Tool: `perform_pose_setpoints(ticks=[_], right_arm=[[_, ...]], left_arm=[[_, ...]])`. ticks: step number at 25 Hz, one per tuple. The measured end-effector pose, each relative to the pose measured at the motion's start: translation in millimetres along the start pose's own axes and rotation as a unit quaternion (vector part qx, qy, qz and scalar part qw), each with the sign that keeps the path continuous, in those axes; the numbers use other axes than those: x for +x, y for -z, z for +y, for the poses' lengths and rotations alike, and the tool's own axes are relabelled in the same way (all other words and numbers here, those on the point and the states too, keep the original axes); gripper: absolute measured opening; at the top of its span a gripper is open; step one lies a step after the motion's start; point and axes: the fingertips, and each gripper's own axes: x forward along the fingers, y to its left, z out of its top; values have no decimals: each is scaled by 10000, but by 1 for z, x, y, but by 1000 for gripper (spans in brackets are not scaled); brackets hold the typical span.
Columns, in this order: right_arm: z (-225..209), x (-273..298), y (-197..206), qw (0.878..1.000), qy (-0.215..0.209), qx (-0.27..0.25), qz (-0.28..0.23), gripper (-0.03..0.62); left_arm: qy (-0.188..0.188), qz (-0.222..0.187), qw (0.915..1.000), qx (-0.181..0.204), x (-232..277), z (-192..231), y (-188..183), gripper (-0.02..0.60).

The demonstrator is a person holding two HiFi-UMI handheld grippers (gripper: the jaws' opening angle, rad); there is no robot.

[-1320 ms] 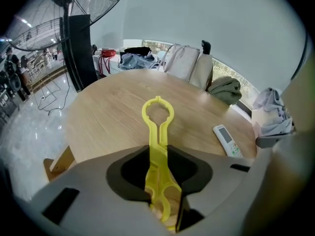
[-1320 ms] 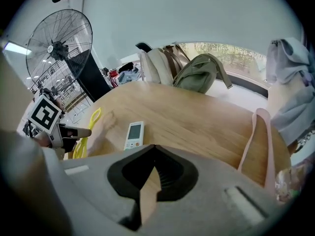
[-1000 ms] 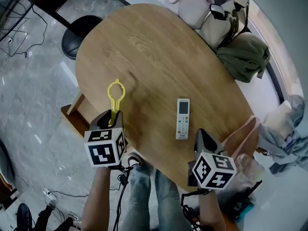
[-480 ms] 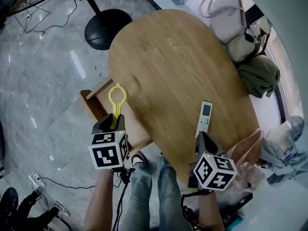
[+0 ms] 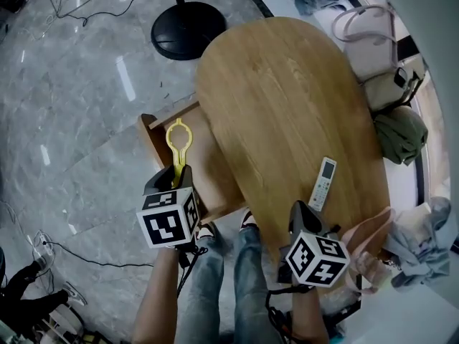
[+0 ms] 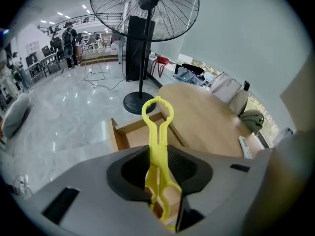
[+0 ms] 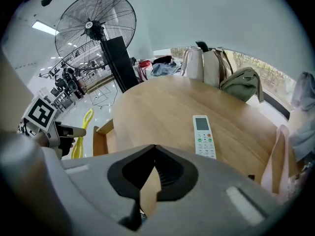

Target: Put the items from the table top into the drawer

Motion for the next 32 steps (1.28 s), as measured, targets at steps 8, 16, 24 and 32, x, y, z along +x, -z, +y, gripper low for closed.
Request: perform_pose_setpoints(ticks=[8, 16, 24, 32], right_arm=[[2, 2, -5, 9999, 38, -92, -20, 6], [-6, -1, 0, 10000, 44, 5, -54, 5], [-30, -20, 9, 9993, 185, 269, -197, 5], [-83, -60, 31, 9943, 569, 819, -371, 6]], left_arm=[[152, -19, 9998, -99, 1, -5, 0, 140], [138, 3, 9999, -13, -2, -9, 4, 147], [292, 89, 9991, 302, -8, -42, 17, 147], [746, 270, 9923, 954, -18, -120, 35, 147]])
